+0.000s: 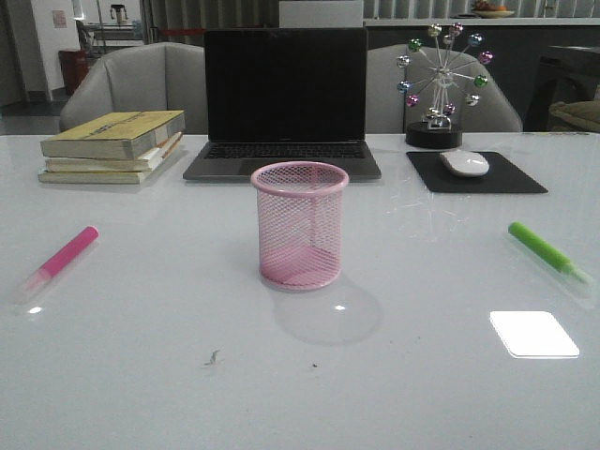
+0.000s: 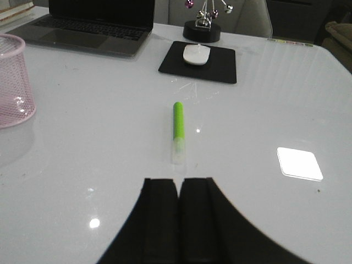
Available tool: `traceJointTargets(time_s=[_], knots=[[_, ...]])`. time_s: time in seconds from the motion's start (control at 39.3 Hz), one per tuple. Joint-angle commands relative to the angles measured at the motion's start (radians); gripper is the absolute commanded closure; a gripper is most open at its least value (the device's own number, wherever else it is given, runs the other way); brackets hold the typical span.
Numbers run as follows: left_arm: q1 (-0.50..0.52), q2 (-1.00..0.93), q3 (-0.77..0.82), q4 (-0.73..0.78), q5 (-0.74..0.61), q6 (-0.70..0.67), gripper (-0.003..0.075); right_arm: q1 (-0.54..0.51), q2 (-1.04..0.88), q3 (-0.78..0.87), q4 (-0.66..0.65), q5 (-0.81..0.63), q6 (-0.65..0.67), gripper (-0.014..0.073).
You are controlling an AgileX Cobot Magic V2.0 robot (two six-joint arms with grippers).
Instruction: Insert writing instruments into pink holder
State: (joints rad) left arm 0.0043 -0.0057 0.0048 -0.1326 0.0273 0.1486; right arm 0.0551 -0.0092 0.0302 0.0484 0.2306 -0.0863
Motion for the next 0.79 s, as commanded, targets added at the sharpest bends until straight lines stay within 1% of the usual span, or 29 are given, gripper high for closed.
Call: traceJointTargets(time_s=[0.0, 0.2, 0.33, 0.48, 0.69, 0.76], knots=[[0.003, -0.022, 0.004, -0.012, -0.138, -0.003, 0.0621, 0.000, -0.019, 0.000, -0.002, -0.151, -0.004, 0.0545], [0.003, -0.022, 0.004, -0.012, -0.294, -0.003, 0.0621, 0.000, -0.019, 0.000, -0.002, -0.218, -0.004, 0.0545], [0.003, -0.022, -0.003, -0.012, -0.368, -0.006, 0.0621, 0.000, -0.019, 0.000, -0.002, -0.264, -0.004, 0.0545], [0.003, -0.022, -0.050, -0.012, -0.381, -0.006, 0.0621, 0.000, -0.019, 0.000, -0.002, -0.365, -0.004, 0.0545], [0.003, -0.021, -0.138, -0.012, -0.381, -0.006, 0.0621, 0.000, -0.019, 0.000, -0.001, -0.595, -0.003, 0.0545], [0.003, -0.020, -0.164, -0.010, -0.379, -0.006, 0.0621, 0.000, -0.019, -0.002, 0.020, -0.650, 0.020, 0.0545]])
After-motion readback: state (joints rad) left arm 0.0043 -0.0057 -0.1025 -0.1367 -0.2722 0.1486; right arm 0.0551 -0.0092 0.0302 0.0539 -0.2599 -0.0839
